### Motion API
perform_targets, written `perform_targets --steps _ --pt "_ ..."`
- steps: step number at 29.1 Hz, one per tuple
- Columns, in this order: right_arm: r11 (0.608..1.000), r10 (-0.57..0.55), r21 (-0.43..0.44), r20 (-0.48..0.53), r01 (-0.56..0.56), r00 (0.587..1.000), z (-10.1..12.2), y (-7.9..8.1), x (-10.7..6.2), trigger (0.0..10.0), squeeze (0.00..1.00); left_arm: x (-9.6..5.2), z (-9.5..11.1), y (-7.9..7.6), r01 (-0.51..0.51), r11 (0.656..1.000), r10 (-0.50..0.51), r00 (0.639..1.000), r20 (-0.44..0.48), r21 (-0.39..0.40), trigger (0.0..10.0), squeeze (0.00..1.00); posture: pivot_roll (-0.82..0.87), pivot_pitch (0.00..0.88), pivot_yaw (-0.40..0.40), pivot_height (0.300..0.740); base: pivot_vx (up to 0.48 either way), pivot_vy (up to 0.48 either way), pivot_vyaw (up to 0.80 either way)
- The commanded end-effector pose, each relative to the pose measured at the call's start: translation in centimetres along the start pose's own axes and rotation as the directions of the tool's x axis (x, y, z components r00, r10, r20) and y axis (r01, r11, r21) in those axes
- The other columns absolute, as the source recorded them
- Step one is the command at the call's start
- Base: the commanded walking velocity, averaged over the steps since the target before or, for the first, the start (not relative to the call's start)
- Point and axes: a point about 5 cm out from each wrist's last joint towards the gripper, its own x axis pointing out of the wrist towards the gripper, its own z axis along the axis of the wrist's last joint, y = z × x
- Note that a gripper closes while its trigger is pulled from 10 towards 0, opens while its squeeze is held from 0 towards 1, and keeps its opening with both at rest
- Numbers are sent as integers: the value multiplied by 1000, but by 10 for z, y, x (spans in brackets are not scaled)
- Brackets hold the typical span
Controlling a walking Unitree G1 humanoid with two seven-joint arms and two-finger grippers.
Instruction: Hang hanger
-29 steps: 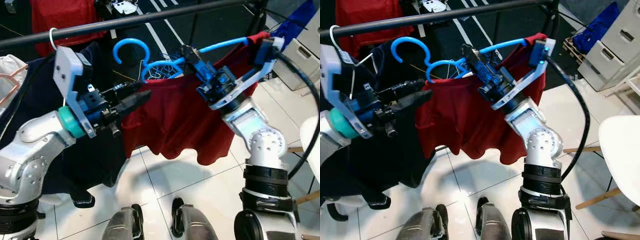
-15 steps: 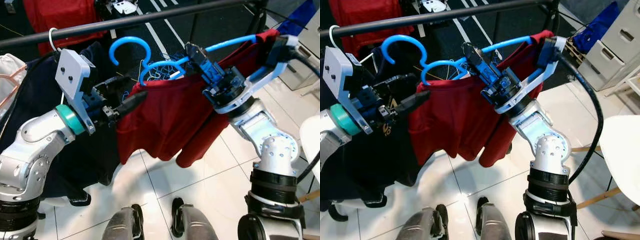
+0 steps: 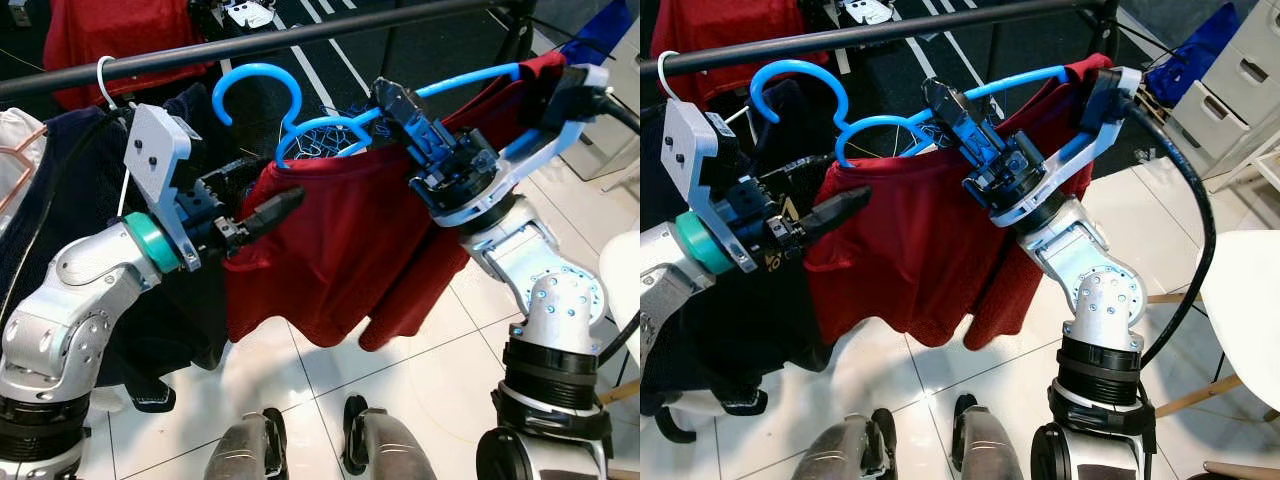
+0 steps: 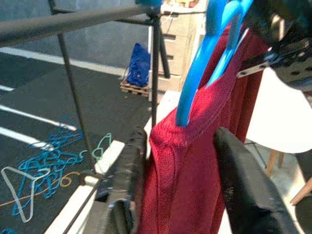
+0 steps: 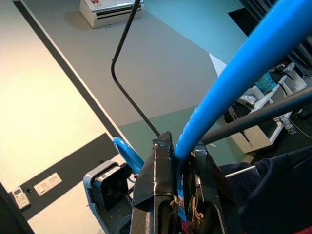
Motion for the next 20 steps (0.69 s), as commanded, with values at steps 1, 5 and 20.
perform_targets --steps 1,5,20 --pt "999 35 -2 8 -35 999 2 7 2 0 0 2 0 -5 37 999 -37 999 -4 -10 4275 0 -124 137 64 740 0 0 0" --pt "999 37 3 10 -37 999 2 7 3 0 0 5 1 -6 39 999 -39 999 10 -20 0 0 -123 140 63 740 0 0 0" --pt "1000 26 6 20 -26 999 0 4 8 0 0 8 0 -12 86 995 -85 996 16 -47 0 0 -119 147 62 740 0 0 0"
